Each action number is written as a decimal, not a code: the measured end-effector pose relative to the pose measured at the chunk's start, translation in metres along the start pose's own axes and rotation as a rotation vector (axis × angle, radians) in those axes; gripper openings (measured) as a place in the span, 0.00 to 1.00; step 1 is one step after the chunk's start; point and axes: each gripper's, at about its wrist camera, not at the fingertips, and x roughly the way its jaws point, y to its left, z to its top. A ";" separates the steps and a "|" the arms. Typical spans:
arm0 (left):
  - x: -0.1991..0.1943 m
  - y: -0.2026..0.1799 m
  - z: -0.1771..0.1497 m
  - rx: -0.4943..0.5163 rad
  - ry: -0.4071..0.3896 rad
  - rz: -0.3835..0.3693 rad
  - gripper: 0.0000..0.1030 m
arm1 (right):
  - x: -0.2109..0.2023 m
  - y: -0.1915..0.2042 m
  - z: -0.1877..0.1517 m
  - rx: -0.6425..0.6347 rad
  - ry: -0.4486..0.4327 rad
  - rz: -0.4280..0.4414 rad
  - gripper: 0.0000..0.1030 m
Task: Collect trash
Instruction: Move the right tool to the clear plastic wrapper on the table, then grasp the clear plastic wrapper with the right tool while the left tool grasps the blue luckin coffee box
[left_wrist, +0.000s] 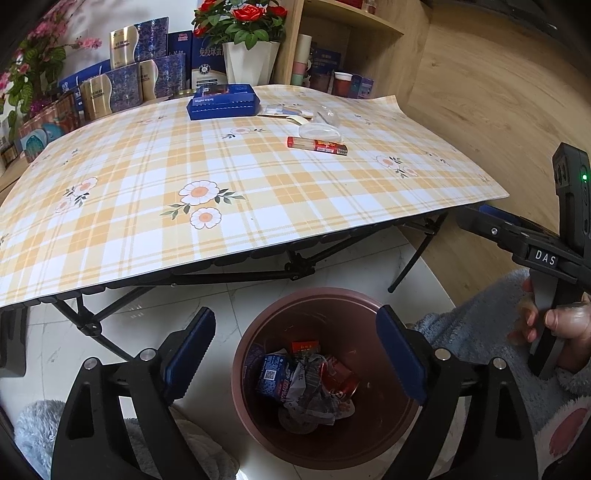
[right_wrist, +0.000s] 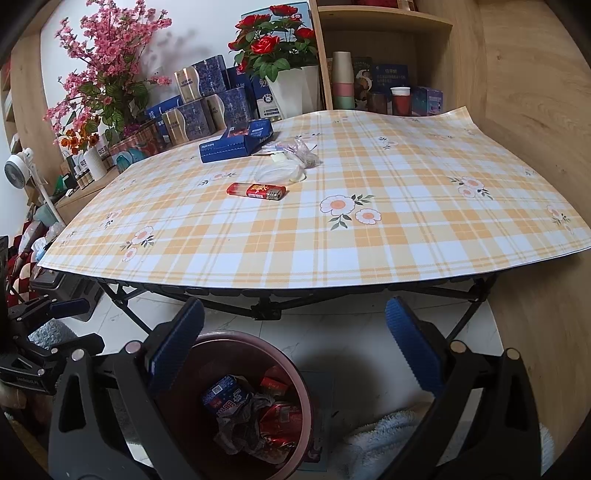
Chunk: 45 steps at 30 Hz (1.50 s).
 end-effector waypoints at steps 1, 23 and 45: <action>0.000 0.001 0.000 -0.003 -0.002 0.002 0.84 | 0.000 0.000 0.000 0.000 0.000 0.000 0.94; -0.020 0.037 0.013 -0.172 -0.084 0.054 0.84 | 0.003 -0.019 0.026 0.070 0.030 0.054 0.94; 0.016 0.081 0.155 -0.202 -0.105 0.082 0.84 | 0.205 -0.029 0.198 -0.188 0.152 0.210 0.55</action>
